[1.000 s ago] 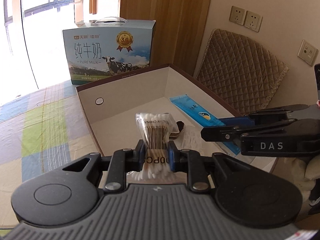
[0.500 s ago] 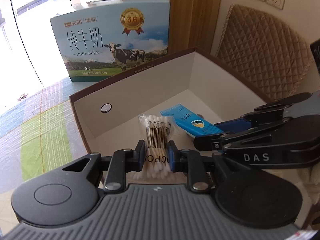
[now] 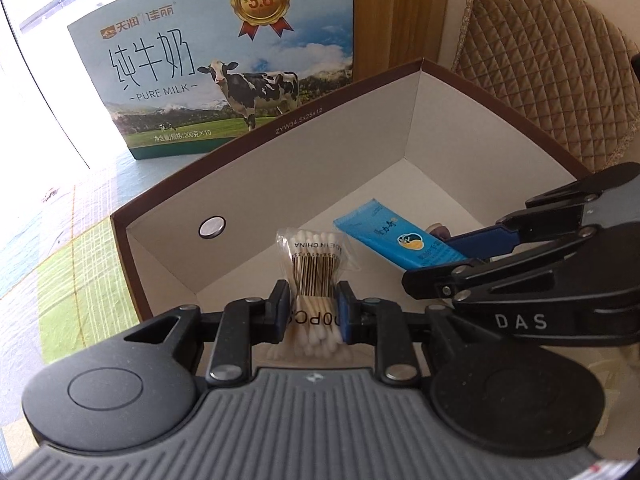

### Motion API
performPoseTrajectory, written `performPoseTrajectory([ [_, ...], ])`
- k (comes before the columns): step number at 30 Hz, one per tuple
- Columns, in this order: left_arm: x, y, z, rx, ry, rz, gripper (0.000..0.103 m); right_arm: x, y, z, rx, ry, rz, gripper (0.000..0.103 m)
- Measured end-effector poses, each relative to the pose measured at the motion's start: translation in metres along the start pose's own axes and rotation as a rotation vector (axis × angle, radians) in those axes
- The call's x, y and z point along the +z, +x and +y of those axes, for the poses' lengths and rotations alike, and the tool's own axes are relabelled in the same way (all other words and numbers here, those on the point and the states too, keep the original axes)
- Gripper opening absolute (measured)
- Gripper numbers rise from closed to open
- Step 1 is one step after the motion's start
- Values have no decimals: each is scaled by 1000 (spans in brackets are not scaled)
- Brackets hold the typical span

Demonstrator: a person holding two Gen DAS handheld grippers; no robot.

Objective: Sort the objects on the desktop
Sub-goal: 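Open left tool dropping swab packet while right tool releases blue tube into box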

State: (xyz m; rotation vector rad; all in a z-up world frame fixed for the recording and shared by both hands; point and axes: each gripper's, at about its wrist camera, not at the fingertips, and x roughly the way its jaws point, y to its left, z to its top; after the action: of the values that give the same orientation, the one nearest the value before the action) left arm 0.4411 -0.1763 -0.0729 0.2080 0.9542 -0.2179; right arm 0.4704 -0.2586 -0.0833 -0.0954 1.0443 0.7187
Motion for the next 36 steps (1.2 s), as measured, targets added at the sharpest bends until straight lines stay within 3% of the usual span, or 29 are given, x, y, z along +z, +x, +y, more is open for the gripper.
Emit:
performPoseTrajectory([
  [4, 1, 1, 0, 0, 2, 1, 23, 1, 4, -1, 6, 2, -12, 34],
  [12, -1, -8, -5, -1, 11, -27, 37, 2, -6, -3, -2, -8, -43, 39],
  [16, -4, -23, -4, -15, -14, -54, 43, -1, -20, -4, 3, -12, -70, 50],
  [17, -6, -28, -3, 7, -28, -57, 58, -2, -25, -3, 7, -13, -77, 52],
  [19, -11, -38, 0, 20, -50, -77, 70, -5, -35, 0, 14, -30, -96, 56],
  [25, -25, -78, 3, -17, -108, -137, 78, -20, -72, 16, 51, -43, -176, 84],
  [28, -36, -102, 1, -2, -135, -172, 93, -31, -95, 29, 66, -56, -230, 99],
  [36, -69, -151, -3, 12, -191, -225, 94, -65, -138, 47, 37, -41, -297, 101],
])
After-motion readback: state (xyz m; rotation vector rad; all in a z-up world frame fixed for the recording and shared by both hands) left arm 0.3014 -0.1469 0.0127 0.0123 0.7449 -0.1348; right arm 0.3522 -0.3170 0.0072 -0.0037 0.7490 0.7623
